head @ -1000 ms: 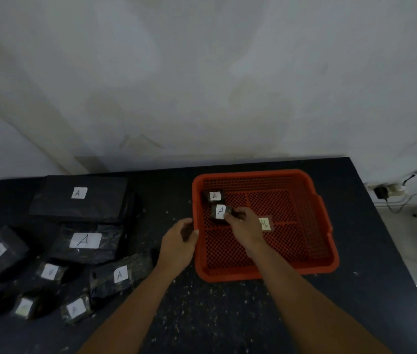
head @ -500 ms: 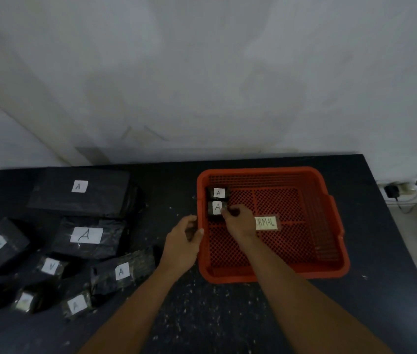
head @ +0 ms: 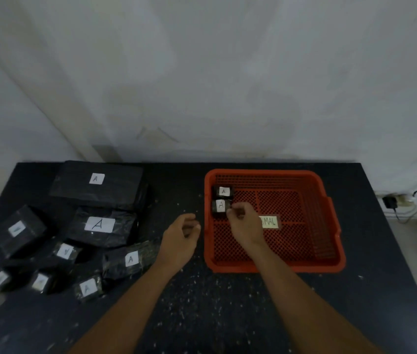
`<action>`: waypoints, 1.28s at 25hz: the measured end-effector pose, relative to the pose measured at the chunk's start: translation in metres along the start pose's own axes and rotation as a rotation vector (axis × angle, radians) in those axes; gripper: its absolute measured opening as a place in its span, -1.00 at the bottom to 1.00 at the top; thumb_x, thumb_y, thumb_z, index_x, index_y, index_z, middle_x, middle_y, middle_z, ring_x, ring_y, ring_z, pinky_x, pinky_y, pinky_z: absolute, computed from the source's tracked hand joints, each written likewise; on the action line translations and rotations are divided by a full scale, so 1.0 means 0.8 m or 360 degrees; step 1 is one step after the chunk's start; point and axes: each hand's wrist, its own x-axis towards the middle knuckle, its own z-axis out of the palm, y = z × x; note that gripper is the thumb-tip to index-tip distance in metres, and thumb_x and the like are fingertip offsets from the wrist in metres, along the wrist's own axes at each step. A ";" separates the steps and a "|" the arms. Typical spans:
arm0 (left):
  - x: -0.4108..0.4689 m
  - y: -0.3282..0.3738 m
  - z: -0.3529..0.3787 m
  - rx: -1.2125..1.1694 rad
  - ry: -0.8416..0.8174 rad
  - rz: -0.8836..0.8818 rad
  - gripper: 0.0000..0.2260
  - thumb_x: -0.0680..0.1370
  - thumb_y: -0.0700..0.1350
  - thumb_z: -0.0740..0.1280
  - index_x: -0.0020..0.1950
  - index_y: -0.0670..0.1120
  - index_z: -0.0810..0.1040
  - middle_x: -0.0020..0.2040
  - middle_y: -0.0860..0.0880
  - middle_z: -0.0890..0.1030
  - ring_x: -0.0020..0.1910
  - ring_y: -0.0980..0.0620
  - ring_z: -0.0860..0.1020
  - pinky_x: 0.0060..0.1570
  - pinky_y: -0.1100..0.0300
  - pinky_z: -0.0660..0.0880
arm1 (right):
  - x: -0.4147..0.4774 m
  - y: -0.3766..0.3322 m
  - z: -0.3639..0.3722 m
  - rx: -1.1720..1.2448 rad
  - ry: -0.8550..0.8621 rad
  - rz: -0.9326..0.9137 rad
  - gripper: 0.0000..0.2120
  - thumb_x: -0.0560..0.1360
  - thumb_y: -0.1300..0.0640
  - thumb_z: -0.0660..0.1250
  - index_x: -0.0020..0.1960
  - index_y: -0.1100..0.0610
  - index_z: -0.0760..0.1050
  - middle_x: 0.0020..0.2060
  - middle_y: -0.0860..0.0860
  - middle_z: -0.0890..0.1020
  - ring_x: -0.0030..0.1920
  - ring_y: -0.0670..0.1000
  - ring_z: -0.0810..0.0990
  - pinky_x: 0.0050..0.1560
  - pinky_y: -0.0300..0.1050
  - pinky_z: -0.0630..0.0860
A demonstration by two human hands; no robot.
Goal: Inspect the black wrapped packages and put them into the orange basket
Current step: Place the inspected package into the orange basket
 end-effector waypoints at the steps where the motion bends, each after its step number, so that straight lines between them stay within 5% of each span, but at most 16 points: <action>1: -0.009 -0.003 -0.007 -0.0018 0.0039 0.0005 -0.73 0.57 -0.10 0.31 0.27 -0.06 0.48 0.08 0.04 0.60 0.04 0.12 0.57 -0.07 0.45 0.42 | -0.013 -0.008 0.002 -0.0003 -0.0006 -0.0070 -0.85 0.60 0.14 0.30 0.16 0.10 0.51 -0.15 -0.17 0.54 -0.19 -0.24 0.50 -0.27 -0.41 0.38; 5: -0.053 -0.038 -0.047 -0.0066 0.0153 -0.0027 -0.74 0.57 -0.11 0.32 0.25 -0.05 0.49 0.05 0.08 0.61 0.04 0.15 0.57 0.10 0.27 0.51 | -0.068 -0.031 0.033 0.0057 -0.0100 -0.0282 -0.89 0.58 0.15 0.33 0.10 0.07 0.52 -0.09 -0.04 0.63 -0.12 -0.11 0.60 -0.15 -0.37 0.48; 9: -0.085 -0.090 -0.095 -0.0055 0.0306 -0.0171 -0.74 0.56 -0.13 0.33 0.25 -0.09 0.51 0.09 0.01 0.61 0.02 0.12 0.57 -0.05 0.36 0.46 | -0.113 -0.037 0.092 -0.0073 -0.0383 -0.0286 -0.84 0.58 0.11 0.35 0.16 0.04 0.50 -0.04 -0.11 0.60 -0.05 -0.18 0.58 -0.05 -0.41 0.52; 11: -0.096 -0.113 -0.117 -0.0010 0.0370 -0.0293 -0.74 0.56 -0.14 0.32 0.25 -0.11 0.50 0.13 -0.02 0.58 0.06 0.09 0.54 -0.04 0.34 0.47 | -0.125 -0.030 0.127 -0.0195 -0.0474 -0.0214 -0.75 0.57 0.09 0.36 0.23 0.06 0.49 0.11 -0.07 0.58 0.11 -0.12 0.57 0.15 -0.28 0.50; 15: -0.107 -0.148 -0.151 0.0064 0.0498 -0.0442 -0.72 0.55 -0.16 0.33 0.26 -0.12 0.49 0.22 -0.07 0.48 0.17 0.02 0.49 0.28 0.10 0.43 | -0.140 -0.019 0.175 -0.0381 -0.0489 -0.0050 -0.55 0.57 0.04 0.35 0.41 0.10 0.38 0.35 0.06 0.47 0.33 0.03 0.47 0.29 -0.18 0.37; 20: -0.101 -0.152 -0.171 -0.0011 0.0391 -0.0527 -0.72 0.56 -0.14 0.32 0.27 -0.12 0.45 0.15 -0.05 0.54 0.08 0.06 0.48 0.15 0.18 0.40 | -0.135 -0.015 0.203 -0.0233 -0.0534 0.0287 -0.29 0.54 -0.12 0.35 0.56 0.11 0.18 0.46 0.11 0.40 0.43 0.11 0.41 0.39 -0.05 0.35; 24: -0.096 -0.148 -0.180 -0.0152 0.0393 -0.0468 -0.65 0.53 -0.14 0.37 0.29 -0.10 0.40 0.05 0.04 0.52 0.10 0.02 0.52 0.06 0.21 0.41 | -0.132 -0.021 0.200 -0.0070 -0.0434 0.0330 -0.37 0.52 -0.18 0.35 0.48 0.10 0.32 0.37 0.06 0.48 0.34 0.07 0.48 0.33 -0.06 0.40; 27: -0.101 -0.139 -0.189 -0.0244 0.0401 -0.0406 -0.64 0.53 -0.08 0.36 0.30 -0.04 0.39 -0.03 0.12 0.52 0.03 0.02 0.55 0.09 0.05 0.53 | -0.134 -0.022 0.184 0.0154 -0.0413 0.0297 -0.51 0.51 -0.19 0.36 0.31 0.07 0.45 0.23 0.02 0.59 0.17 -0.01 0.58 0.27 -0.02 0.53; 32: -0.128 -0.133 -0.188 -0.0517 0.0197 -0.0347 -0.68 0.49 0.14 0.36 0.18 0.03 0.56 0.07 0.07 0.64 0.13 0.05 0.58 0.23 0.04 0.49 | -0.156 -0.024 0.134 0.0625 -0.0512 0.0297 -0.67 0.51 0.01 0.43 0.18 0.13 0.48 0.12 0.10 0.66 0.11 0.06 0.68 0.17 0.14 0.62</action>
